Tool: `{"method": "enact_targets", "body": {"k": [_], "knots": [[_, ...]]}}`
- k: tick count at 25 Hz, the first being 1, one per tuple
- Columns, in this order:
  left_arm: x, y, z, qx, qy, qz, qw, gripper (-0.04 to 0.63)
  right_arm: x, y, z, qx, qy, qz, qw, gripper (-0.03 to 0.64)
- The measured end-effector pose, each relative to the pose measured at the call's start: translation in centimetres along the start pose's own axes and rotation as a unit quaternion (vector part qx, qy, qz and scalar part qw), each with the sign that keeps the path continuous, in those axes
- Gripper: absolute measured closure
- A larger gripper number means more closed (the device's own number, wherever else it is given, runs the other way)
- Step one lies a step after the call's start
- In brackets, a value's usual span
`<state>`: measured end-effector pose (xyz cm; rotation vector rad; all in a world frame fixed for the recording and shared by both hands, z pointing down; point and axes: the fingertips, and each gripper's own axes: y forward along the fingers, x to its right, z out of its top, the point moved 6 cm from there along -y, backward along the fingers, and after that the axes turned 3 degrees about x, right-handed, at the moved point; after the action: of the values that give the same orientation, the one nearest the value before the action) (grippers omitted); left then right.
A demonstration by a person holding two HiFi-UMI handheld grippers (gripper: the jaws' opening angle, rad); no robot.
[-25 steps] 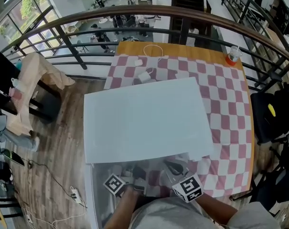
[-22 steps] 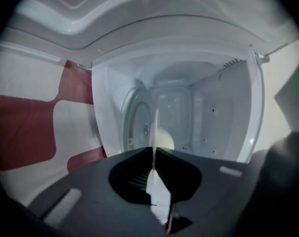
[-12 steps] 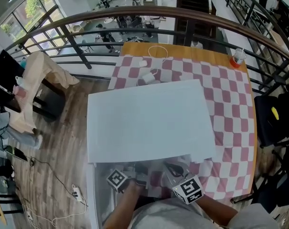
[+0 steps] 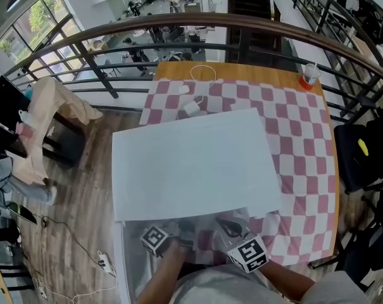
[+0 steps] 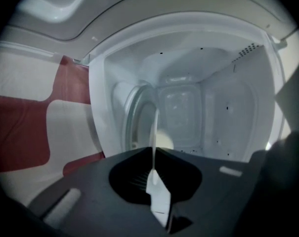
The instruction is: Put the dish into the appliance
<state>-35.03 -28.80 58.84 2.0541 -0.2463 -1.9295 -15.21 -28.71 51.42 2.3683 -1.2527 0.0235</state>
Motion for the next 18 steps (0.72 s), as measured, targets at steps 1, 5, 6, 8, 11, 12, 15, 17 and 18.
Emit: {"method": "enact_targets", "body": {"k": [1,5,6,8,11,12,15,17,18], "knots": [[0.1,0.19,0.06,-0.002,0.004,0.004,1.0,0.577,0.06,0.03,0.05,0.002,0.0,-0.001,1.0,0.618],[0.32,0.62,0.21,-0.008,0.02,0.031,0.9993,0.578,0.03,0.21,-0.03,0.004,0.003,0.0,1.0,0.619],[0.31,0.57,0.18,-0.009,0.022,0.038,0.999,0.578,-0.06,0.21,-0.1,0.003,0.003,0.003,1.0,0.618],[0.32,0.39,0.18,-0.01,0.027,0.048,0.9984,0.577,-0.29,0.15,-0.12,0.003,0.003,0.007,1.0,0.618],[0.5,0.37,0.28,-0.009,0.035,0.056,0.9977,0.575,-0.35,0.02,0.02,0.006,0.002,0.007,1.0,0.62],[0.55,0.41,0.27,-0.01,0.038,0.059,0.9975,0.574,-0.32,-0.05,-0.01,0.006,0.002,0.006,1.0,0.619],[0.59,0.46,0.16,-0.018,0.044,0.061,0.997,0.556,-0.21,-0.32,-0.12,0.007,0.0,0.003,1.0,0.618],[0.71,0.49,0.11,-0.026,0.05,0.058,0.9967,0.548,-0.15,-0.52,-0.15,0.008,0.0,0.002,1.0,0.619],[0.8,0.49,0.08,-0.031,0.055,0.055,0.9965,0.546,-0.14,-0.63,-0.19,0.007,0.0,0.001,1.0,0.619]]}}
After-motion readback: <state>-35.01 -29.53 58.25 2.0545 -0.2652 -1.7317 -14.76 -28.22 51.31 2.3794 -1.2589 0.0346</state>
